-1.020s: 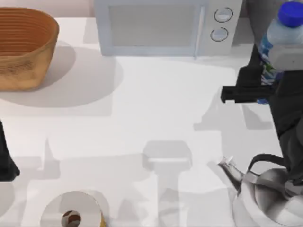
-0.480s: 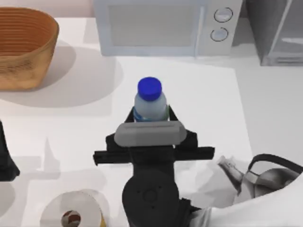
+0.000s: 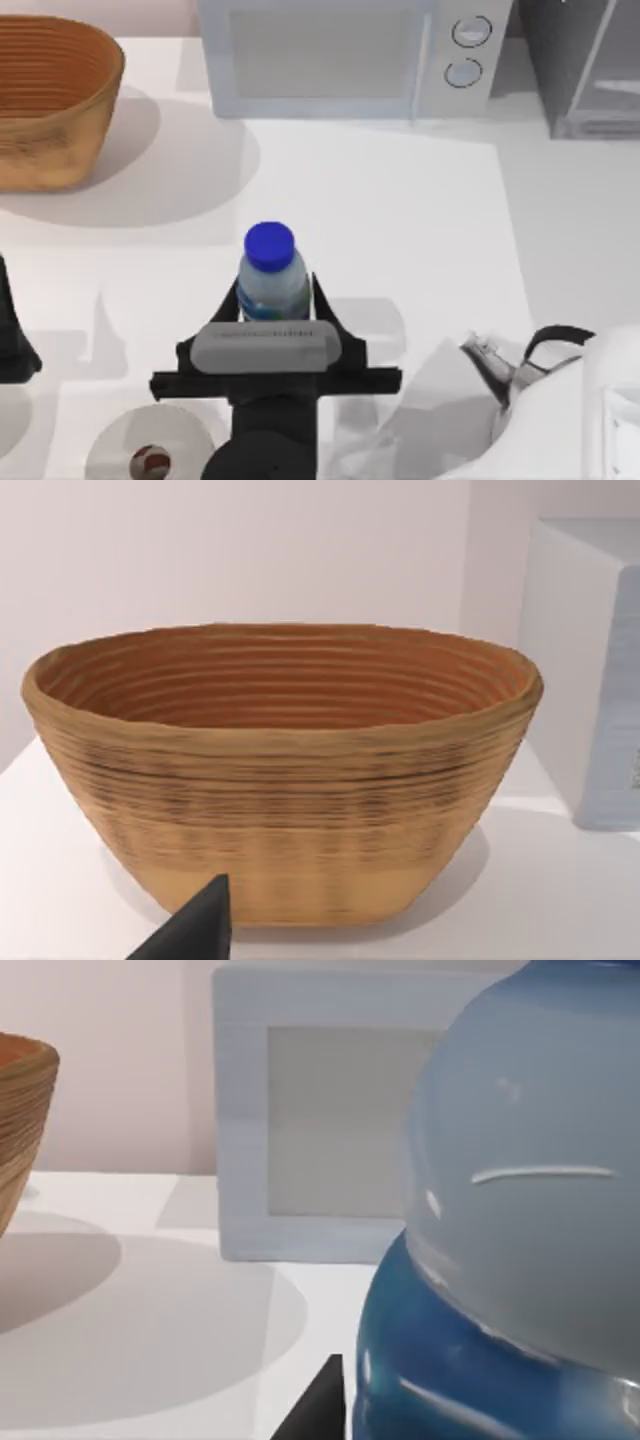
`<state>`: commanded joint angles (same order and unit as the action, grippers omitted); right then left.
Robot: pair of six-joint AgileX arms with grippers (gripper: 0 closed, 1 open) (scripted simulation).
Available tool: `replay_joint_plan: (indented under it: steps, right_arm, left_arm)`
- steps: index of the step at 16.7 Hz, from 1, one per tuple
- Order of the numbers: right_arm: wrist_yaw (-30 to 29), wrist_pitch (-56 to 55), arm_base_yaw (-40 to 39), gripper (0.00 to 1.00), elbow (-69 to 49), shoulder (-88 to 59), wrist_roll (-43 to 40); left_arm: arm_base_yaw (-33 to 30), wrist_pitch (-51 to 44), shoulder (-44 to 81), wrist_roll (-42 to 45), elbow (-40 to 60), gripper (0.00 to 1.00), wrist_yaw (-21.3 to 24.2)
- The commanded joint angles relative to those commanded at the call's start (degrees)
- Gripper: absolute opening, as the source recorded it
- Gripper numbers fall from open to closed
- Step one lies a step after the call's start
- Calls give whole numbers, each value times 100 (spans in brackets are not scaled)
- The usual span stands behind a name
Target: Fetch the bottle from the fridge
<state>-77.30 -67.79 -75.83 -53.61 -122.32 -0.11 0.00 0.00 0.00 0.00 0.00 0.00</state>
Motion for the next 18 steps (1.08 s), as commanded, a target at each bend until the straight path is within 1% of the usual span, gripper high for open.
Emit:
replay_joint_plan:
  steps: [3,11,15,18]
  right_arm:
    - [38,4,42,0,7,-12,10]
    - [722,-433,733,0,-431,-840,-50]
    - [774,-477,785,0,-475,-889,-56]
    - [774,-477,785,23,-475,-889,-56]
  left_arm:
    - [0,0,0,0,0,100,0]
    - [0,0,0,0,0,100,0]
    - [0,0,0,0,0,100,0]
    - [0,0,0,0,0,100,0]
